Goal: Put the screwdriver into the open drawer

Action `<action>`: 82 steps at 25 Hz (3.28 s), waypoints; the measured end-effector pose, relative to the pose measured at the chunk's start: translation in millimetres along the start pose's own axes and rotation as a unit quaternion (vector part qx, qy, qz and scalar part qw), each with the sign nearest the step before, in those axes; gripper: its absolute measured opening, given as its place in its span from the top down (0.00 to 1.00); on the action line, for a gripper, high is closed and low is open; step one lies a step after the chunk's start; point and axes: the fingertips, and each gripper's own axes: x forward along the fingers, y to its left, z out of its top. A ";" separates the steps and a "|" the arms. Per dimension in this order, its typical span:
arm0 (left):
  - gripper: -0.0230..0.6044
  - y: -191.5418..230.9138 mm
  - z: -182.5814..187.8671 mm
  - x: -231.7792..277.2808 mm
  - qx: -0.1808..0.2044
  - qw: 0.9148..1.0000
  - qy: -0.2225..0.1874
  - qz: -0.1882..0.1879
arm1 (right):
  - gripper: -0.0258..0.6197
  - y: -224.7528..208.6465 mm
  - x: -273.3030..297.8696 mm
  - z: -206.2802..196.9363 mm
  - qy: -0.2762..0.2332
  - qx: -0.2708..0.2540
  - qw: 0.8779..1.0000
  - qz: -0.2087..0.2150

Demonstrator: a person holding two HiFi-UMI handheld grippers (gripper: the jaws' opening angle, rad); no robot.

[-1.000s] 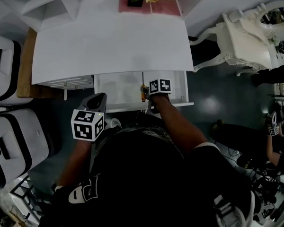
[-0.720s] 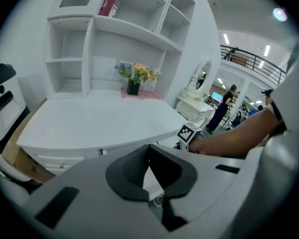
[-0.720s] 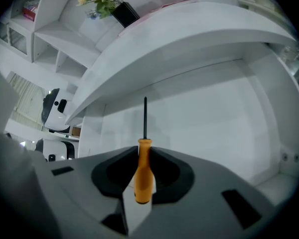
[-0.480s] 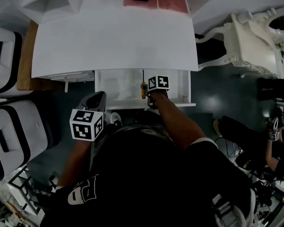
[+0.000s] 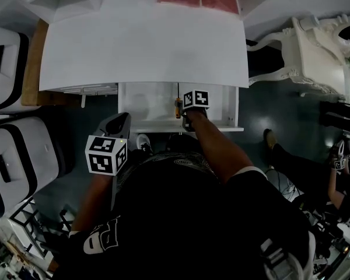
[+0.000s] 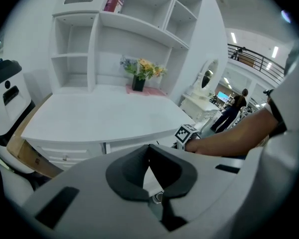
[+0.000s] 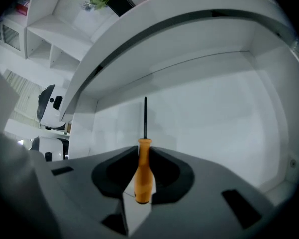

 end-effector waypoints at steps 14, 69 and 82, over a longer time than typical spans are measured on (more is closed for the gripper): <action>0.95 2.0 -3.1 0.2 -0.012 1.000 0.005 0.009 | 0.83 -5.1 10.8 0.2 0.010 0.001 1.000 -0.007; 0.95 -6.1 -9.4 -7.7 -0.006 1.000 -0.004 0.000 | 0.73 -3.2 3.2 -2.8 0.000 -0.030 0.999 -0.027; 0.95 -19.3 -6.1 -19.5 0.023 0.999 -0.020 -0.027 | 0.73 20.2 -35.0 -1.2 -0.051 -0.087 0.994 -0.030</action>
